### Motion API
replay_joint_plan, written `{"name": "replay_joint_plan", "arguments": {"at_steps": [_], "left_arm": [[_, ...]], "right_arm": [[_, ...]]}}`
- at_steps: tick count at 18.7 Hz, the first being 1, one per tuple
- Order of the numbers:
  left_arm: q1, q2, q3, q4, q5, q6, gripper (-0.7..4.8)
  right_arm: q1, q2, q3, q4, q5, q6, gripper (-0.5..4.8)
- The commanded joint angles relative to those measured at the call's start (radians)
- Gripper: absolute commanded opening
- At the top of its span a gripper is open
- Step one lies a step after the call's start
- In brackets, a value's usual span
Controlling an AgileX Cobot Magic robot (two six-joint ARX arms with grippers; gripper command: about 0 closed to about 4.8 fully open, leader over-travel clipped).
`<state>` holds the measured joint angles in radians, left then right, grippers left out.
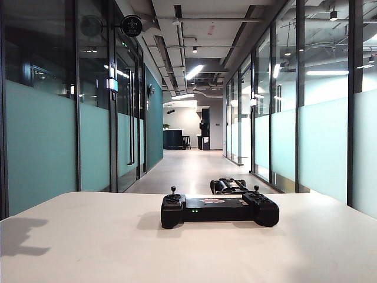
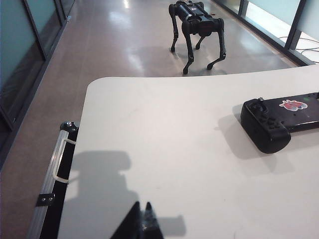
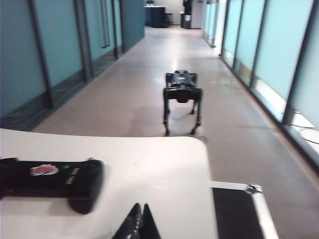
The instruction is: Push the left joystick on the remote control sitting on the white table backward to make the robot dog back up in a straight line until it returns close to you.
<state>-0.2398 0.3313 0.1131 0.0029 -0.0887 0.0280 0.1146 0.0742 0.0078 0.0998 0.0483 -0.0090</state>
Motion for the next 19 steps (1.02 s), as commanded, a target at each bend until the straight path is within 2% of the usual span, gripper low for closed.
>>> {"name": "replay_joint_plan", "arguments": {"at_steps": [1, 4, 8, 19], "left_arm": [[0.000, -0.001, 0.004, 0.010, 0.003, -0.003, -0.05], [0.000, -0.001, 0.004, 0.011, 0.003, -0.003, -0.05], [0.000, -0.001, 0.004, 0.011, 0.003, -0.003, -0.05], [0.000, -0.001, 0.004, 0.010, 0.003, -0.003, -0.05]], "right_arm": [[-0.054, -0.054, -0.009, -0.042, 0.001, 0.008, -0.06], [-0.093, -0.075, -0.009, -0.066, -0.030, 0.009, -0.06], [-0.093, -0.075, -0.009, -0.066, -0.029, 0.065, -0.06], [-0.092, -0.075, -0.009, -0.074, -0.005, 0.058, -0.06]]}}
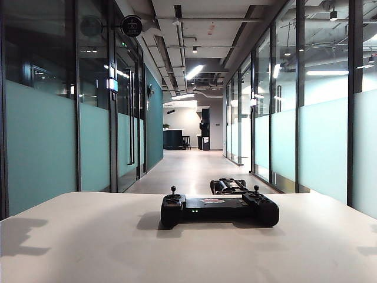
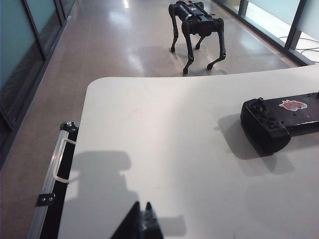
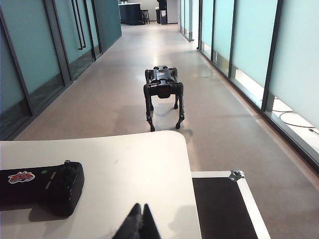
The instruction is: Push the left joystick on the remote control sitting on the white table backward to make the robot dog back up in a straight line until it returns close to you.
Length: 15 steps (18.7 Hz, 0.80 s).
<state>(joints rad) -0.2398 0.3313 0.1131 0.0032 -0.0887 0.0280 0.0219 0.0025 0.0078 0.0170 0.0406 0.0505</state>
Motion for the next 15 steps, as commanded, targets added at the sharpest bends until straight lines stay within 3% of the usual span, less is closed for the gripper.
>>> {"name": "replay_joint_plan", "arguments": {"at_steps": [1, 8, 12, 15], "left_arm": [[0.000, -0.001, 0.004, 0.010, 0.003, -0.003, -0.05], [0.016, -0.086, 0.003, 0.035, -0.051, -0.001, -0.05], [0.109, -0.158, -0.005, 0.036, 0.068, 0.004, -0.05], [0.150, -0.228, -0.050, 0.037, 0.097, 0.010, -0.05]], "right_arm": [[0.000, -0.003, -0.009, 0.009, 0.002, -0.002, -0.06], [0.000, -0.003, -0.009, 0.009, 0.003, -0.002, -0.06], [0.000, -0.003, -0.009, 0.009, 0.002, -0.002, -0.06], [0.000, -0.003, -0.009, 0.009, 0.003, -0.002, -0.06]]}}
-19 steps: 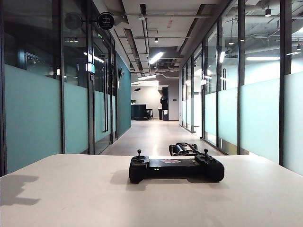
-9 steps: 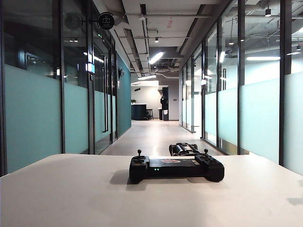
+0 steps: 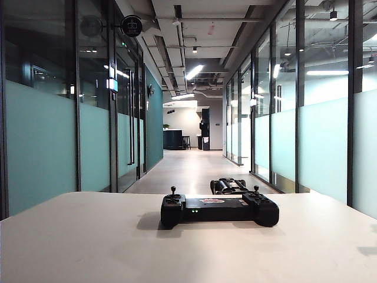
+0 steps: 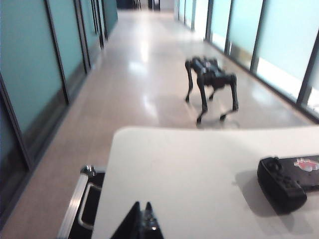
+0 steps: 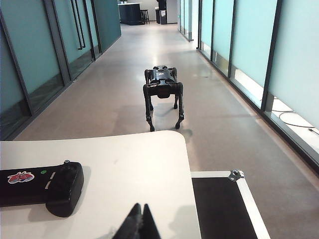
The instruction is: Push the left joystick on the remote control sitting on the white table backward to make the robot dog back up in a straight line until it returns close to you.
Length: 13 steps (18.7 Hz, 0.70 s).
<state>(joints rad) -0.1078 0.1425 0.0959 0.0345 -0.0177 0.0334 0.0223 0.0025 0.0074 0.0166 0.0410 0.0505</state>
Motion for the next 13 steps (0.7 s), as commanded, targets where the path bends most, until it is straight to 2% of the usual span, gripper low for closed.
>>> {"name": "replay_joint_plan", "arguments": {"at_steps": [1, 6, 13], "left_arm": [[0.020, -0.059, -0.046, 0.004, 0.025, -0.013, -0.05], [0.024, -0.143, -0.089, -0.038, -0.005, -0.001, -0.05], [0.023, -0.141, -0.088, -0.045, -0.004, 0.019, -0.05]], "right_arm": [[0.000, -0.003, -0.009, 0.009, 0.002, -0.002, -0.06], [0.000, -0.003, -0.009, 0.010, 0.003, -0.002, -0.06], [0.000, -0.003, -0.009, 0.009, 0.003, -0.002, -0.06]]}}
